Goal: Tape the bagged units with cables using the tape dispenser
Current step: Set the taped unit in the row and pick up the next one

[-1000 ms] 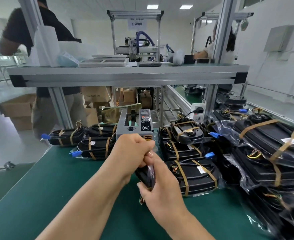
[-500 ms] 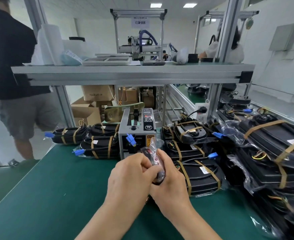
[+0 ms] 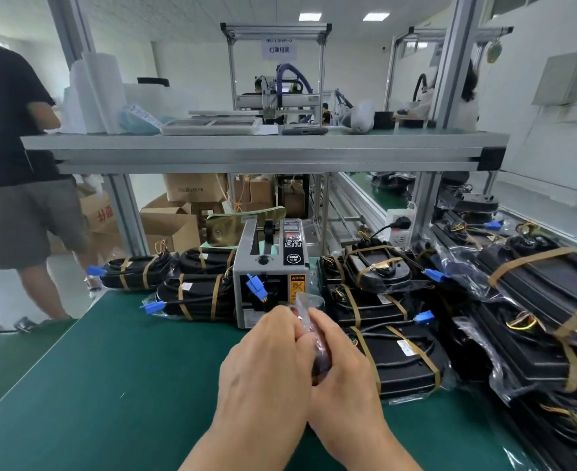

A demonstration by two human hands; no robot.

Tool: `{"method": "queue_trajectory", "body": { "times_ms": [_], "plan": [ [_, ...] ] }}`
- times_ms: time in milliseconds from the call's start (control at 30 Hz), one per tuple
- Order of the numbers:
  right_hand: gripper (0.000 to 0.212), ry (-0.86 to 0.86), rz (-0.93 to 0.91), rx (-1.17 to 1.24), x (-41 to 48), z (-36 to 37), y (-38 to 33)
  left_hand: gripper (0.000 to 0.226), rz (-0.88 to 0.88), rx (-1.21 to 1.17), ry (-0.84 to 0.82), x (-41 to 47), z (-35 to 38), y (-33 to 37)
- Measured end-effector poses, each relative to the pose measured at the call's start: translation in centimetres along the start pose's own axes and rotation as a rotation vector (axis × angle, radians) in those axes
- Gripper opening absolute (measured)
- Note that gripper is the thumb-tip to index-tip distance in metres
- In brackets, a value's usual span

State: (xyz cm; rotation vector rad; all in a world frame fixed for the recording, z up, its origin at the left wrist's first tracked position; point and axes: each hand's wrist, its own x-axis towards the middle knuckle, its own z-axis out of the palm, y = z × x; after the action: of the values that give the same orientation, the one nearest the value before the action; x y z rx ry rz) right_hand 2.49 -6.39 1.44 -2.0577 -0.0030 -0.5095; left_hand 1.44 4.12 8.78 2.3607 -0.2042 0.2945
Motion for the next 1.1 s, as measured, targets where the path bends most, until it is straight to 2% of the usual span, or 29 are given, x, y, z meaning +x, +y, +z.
{"method": "queue_trajectory", "body": {
  "times_ms": [67, 133, 267, 367, 433, 533, 667, 867, 1100],
  "plan": [
    [0.083, -0.014, -0.002, 0.012, 0.4, -0.3, -0.4, 0.02, 0.022, 0.05, -0.03, 0.0, -0.1, 0.5],
    [0.064, -0.054, -0.029, 0.024, 0.7, -0.7, -0.5, 0.019, -0.037, -0.11, -0.078, 0.3, -0.2, 0.6],
    [0.085, -0.099, -0.05, -0.058, 1.0, -1.6, 0.0, 0.012, -0.177, -0.591, -0.2, 1.3, 0.1, -0.3],
    [0.076, -0.095, 0.012, 0.006, 1.4, -2.3, 0.7, 0.019, -0.171, -0.774, -0.191, 2.1, 0.0, -1.7],
    [0.072, -0.077, 0.075, 0.064, 1.8, -3.0, 1.1, 0.02, -0.196, -0.794, -0.074, 3.6, -0.5, -3.5],
    [0.069, -0.102, 0.143, 0.136, 2.6, -3.9, 1.3, 0.021, -0.413, -0.872, 0.084, 7.2, 0.1, -6.8],
    [0.066, -0.041, 0.217, 0.214, 3.6, -4.5, 1.4, 0.01, -0.724, -1.019, 0.004, 11.4, 3.4, -8.7],
    [0.062, -0.011, 0.2, 0.221, 3.8, -4.7, 2.1, 0.027, -0.89, -1.099, -0.059, 14.2, 5.8, -8.7],
    [0.062, -0.017, 0.192, 0.222, 3.3, -4.3, 1.7, 0.016, -0.96, -1.214, 0.007, 15.4, 6.6, -8.2]
  ]
}}
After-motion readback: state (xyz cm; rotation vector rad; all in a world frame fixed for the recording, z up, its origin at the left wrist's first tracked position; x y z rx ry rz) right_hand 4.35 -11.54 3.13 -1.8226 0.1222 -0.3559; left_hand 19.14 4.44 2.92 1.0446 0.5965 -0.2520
